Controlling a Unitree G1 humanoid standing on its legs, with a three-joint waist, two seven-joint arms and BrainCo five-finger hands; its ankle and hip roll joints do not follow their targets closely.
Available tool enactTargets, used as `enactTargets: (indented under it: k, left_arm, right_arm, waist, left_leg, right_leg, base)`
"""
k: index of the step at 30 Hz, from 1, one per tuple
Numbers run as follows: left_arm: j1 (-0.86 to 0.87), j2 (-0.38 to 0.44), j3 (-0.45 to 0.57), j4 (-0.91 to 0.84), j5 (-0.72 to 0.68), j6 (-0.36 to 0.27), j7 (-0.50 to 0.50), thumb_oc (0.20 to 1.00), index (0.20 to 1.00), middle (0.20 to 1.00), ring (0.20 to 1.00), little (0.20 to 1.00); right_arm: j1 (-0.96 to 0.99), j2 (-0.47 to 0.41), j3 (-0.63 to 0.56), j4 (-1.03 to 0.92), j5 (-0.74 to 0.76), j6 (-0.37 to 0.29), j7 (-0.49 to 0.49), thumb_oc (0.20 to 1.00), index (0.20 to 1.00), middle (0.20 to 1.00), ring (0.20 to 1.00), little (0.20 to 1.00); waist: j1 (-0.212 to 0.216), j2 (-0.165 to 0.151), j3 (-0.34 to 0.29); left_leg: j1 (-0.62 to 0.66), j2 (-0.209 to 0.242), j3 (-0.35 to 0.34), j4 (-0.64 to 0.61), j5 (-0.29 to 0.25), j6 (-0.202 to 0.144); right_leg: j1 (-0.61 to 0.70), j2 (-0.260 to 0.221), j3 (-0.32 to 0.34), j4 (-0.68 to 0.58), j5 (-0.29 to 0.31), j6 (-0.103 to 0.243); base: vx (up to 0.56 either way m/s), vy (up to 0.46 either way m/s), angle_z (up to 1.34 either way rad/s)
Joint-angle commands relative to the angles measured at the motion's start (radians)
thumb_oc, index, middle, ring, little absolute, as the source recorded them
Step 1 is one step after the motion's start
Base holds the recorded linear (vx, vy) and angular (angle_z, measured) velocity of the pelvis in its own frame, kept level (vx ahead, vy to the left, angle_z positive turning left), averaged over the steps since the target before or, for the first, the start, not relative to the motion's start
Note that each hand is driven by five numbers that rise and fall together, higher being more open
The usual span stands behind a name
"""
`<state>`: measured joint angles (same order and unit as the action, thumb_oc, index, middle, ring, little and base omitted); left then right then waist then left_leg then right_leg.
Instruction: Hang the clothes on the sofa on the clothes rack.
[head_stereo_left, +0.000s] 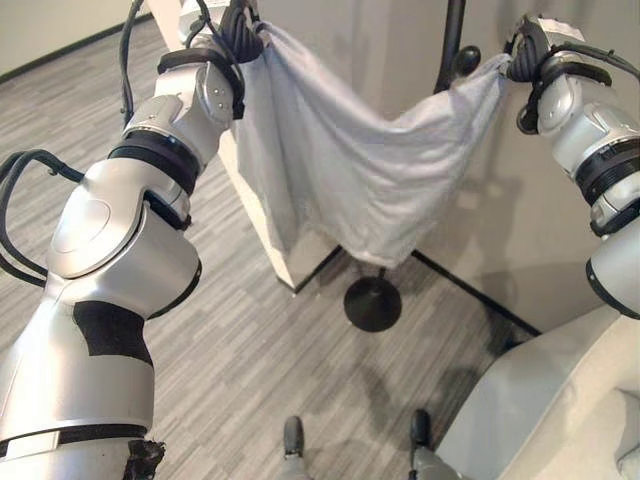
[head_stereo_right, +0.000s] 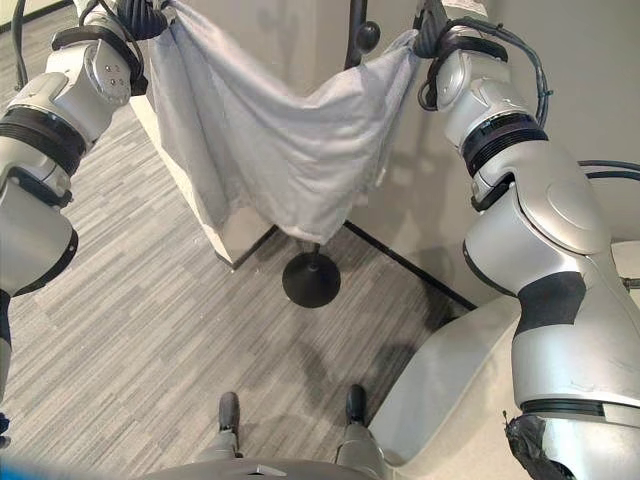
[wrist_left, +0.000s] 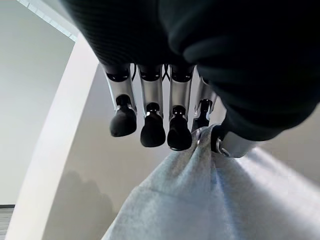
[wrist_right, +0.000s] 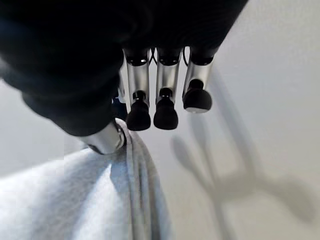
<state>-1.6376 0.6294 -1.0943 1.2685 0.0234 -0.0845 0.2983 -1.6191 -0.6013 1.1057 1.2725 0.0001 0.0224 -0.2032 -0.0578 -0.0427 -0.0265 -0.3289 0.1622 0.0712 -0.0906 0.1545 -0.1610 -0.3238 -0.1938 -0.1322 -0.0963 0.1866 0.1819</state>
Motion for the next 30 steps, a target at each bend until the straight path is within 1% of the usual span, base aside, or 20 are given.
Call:
enactTargets:
  k: [1,9,13,16,17,19,20,21,22,23,24,25,26,27,28,29,30]
  left_arm:
    - [-0.228,0.024,-0.017,0.070,0.019,-0.010,0.026,0.200,0.200,0.200,0.200,0.200]
    - [-0.230,0.035,-0.020,0.060,0.029,-0.008,0.025,0.200,0.200,0.200,0.200,0.200]
    - [-0.224,0.039,-0.008,0.039,0.024,-0.013,0.034,0.200,0.200,0.200,0.200,0.200]
    - [-0.189,0.088,0.018,-0.034,0.007,-0.027,0.056,0.200,0.200,0.200,0.200,0.200]
    - [-0.168,0.119,0.033,-0.075,-0.003,-0.028,0.068,0.200,0.200,0.200,0.200,0.200]
    - [-0.110,0.199,0.073,-0.210,-0.006,-0.045,0.095,0.200,0.200,0.200,0.200,0.200]
    - [0.005,0.313,0.160,-0.399,-0.006,-0.056,0.122,0.200,0.200,0.200,0.200,0.200]
    - [0.010,0.314,0.163,-0.404,-0.004,-0.053,0.123,0.200,0.200,0.200,0.200,0.200]
    - [0.161,0.405,0.282,-0.602,0.026,-0.081,0.136,0.200,0.200,0.200,0.200,0.200]
    - [0.263,0.433,0.364,-0.703,0.044,-0.086,0.140,0.200,0.200,0.200,0.200,0.200]
    - [0.340,0.462,0.418,-0.807,0.072,-0.107,0.130,0.200,0.200,0.200,0.200,0.200]
    - [0.394,0.492,0.459,-0.888,0.099,-0.124,0.121,0.200,0.200,0.200,0.200,0.200]
    - [0.511,0.551,0.550,-1.040,0.141,-0.147,0.096,0.200,0.200,0.200,0.200,0.200]
    - [0.536,0.552,0.567,-1.058,0.145,-0.143,0.091,0.200,0.200,0.200,0.200,0.200]
    - [0.643,0.589,0.665,-1.160,0.155,-0.160,0.073,0.200,0.200,0.200,0.200,0.200]
    - [0.672,0.590,0.689,-1.179,0.158,-0.156,0.069,0.200,0.200,0.200,0.200,0.200]
    - [0.724,0.603,0.743,-1.219,0.164,-0.163,0.061,0.200,0.200,0.200,0.200,0.200]
  right_arm:
    - [-0.196,-0.075,0.031,0.086,-0.014,0.000,-0.031,0.200,0.200,0.200,0.200,0.200]
    - [-0.170,-0.088,0.015,0.076,-0.018,-0.001,-0.034,0.200,0.200,0.200,0.200,0.200]
    - [-0.156,-0.097,-0.013,0.048,0.001,-0.010,-0.055,0.200,0.200,0.200,0.200,0.200]
    - [-0.103,-0.138,-0.082,-0.044,0.070,-0.034,-0.093,0.200,0.200,0.200,0.200,0.200]
    - [-0.074,-0.159,-0.112,-0.092,0.089,-0.039,-0.111,0.200,0.200,0.200,0.200,0.200]
    - [0.026,-0.216,-0.194,-0.218,0.109,-0.061,-0.146,0.200,0.200,0.200,0.200,0.200]
    - [0.187,-0.299,-0.338,-0.421,0.113,-0.075,-0.185,0.200,0.200,0.200,0.200,0.200]
    - [0.194,-0.300,-0.342,-0.427,0.111,-0.072,-0.186,0.200,0.200,0.200,0.200,0.200]
    - [0.423,-0.353,-0.560,-0.631,0.105,-0.112,-0.231,0.200,0.200,0.200,0.200,0.200]
    - [0.562,-0.359,-0.690,-0.732,0.096,-0.129,-0.250,0.200,0.200,0.200,0.200,0.200]
    - [0.693,-0.354,-0.815,-0.823,0.092,-0.155,-0.256,0.200,0.200,0.200,0.200,0.200]
    - [0.785,-0.343,-0.912,-0.887,0.095,-0.177,-0.268,0.200,0.200,0.200,0.200,0.200]
    - [0.945,-0.306,-1.066,-1.014,0.063,-0.209,-0.266,0.200,0.200,0.200,0.200,0.200]
    - [0.971,-0.302,-1.082,-1.035,0.057,-0.204,-0.263,0.200,0.200,0.200,0.200,0.200]
    - [1.078,-0.265,-1.190,-1.107,0.030,-0.220,-0.266,0.200,0.200,0.200,0.200,0.200]
    - [1.096,-0.262,-1.199,-1.124,0.026,-0.217,-0.264,0.200,0.200,0.200,0.200,0.200]
    - [1.127,-0.252,-1.233,-1.149,-0.001,-0.216,-0.263,0.200,0.200,0.200,0.200,0.200]
  waist:
    - [0.032,0.048,0.112]
    - [0.028,0.051,0.108]
    - [0.028,0.052,0.108]
    - [0.024,0.055,0.106]
    - [0.023,0.055,0.107]
    - [0.021,0.056,0.109]
    - [0.019,0.057,0.112]
    - [0.019,0.056,0.109]
    - [0.012,0.060,0.114]
    - [0.013,0.055,0.105]
    - [0.013,0.055,0.101]
    - [0.010,0.055,0.098]
    - [0.011,0.046,0.085]
    - [0.014,0.044,0.082]
    - [0.021,0.033,0.069]
    - [0.022,0.034,0.067]
    - [0.026,0.032,0.058]
  left_leg:
    - [0.021,-0.110,-0.035,0.003,-0.029,0.044]
    - [0.050,-0.107,-0.034,0.003,-0.039,0.045]
    - [0.063,-0.108,-0.033,0.003,-0.046,0.047]
    - [0.081,-0.108,-0.028,0.003,-0.055,0.050]
    - [0.087,-0.107,-0.025,0.003,-0.058,0.051]
    - [0.103,-0.106,-0.023,0.003,-0.070,0.055]
    - [0.122,-0.106,-0.018,0.003,-0.082,0.060]
    - [0.119,-0.107,-0.018,0.003,-0.079,0.061]
    - [0.148,-0.103,-0.013,0.003,-0.103,0.067]
    - [0.156,-0.103,-0.008,0.003,-0.104,0.071]
    - [0.174,-0.102,-0.008,0.003,-0.117,0.075]
    - [0.190,-0.100,-0.004,0.003,-0.130,0.076]
    - [0.209,-0.100,0.002,0.003,-0.140,0.083]
    - [0.213,-0.101,0.003,0.003,-0.141,0.083]
    - [0.235,-0.099,0.008,0.003,-0.153,0.087]
    - [0.239,-0.099,0.010,0.003,-0.154,0.088]
    - [0.249,-0.099,0.012,0.003,-0.160,0.090]
  right_leg:
    - [0.036,0.068,-0.028,0.009,-0.097,0.057]
    - [0.062,0.068,-0.032,0.009,-0.108,0.055]
    - [0.075,0.067,-0.032,0.009,-0.114,0.055]
    - [0.088,0.065,-0.031,0.009,-0.118,0.057]
    - [0.093,0.065,-0.031,0.009,-0.120,0.057]
    - [0.108,0.064,-0.030,0.009,-0.128,0.058]
    - [0.129,0.061,-0.033,0.009,-0.139,0.059]
    - [0.126,0.061,-0.032,0.009,-0.136,0.059]
    - [0.153,0.057,-0.035,0.009,-0.151,0.059]
    - [0.160,0.054,-0.035,0.009,-0.152,0.059]
    - [0.180,0.053,-0.036,0.009,-0.160,0.058]
    - [0.195,0.050,-0.039,0.009,-0.169,0.059]
    - [0.209,0.044,-0.039,0.009,-0.169,0.059]
    - [0.213,0.043,-0.038,0.009,-0.170,0.060]
    - [0.230,0.038,-0.040,0.009,-0.174,0.059]
    - [0.234,0.037,-0.039,0.009,-0.175,0.060]
    - [0.243,0.035,-0.039,0.009,-0.178,0.060]
  base:
    - [0.00,0.000,0.00]
    - [0.00,0.000,0.00]
    - [0.00,0.000,0.00]
    - [0.02,0.031,0.00]
    - [0.03,0.051,-0.01]
    - [0.04,0.063,-0.04]
    - [0.04,0.065,-0.03]
    - [0.09,0.085,-0.02]
    - [0.07,0.056,0.04]
    - [0.11,0.069,0.05]
    - [0.10,0.048,0.04]
    - [0.12,0.069,0.05]
    - [0.09,0.056,0.01]
    - [0.08,0.084,-0.02]
    - [0.04,0.048,-0.08]
    - [0.06,0.063,-0.10]
    - [0.05,0.035,-0.11]
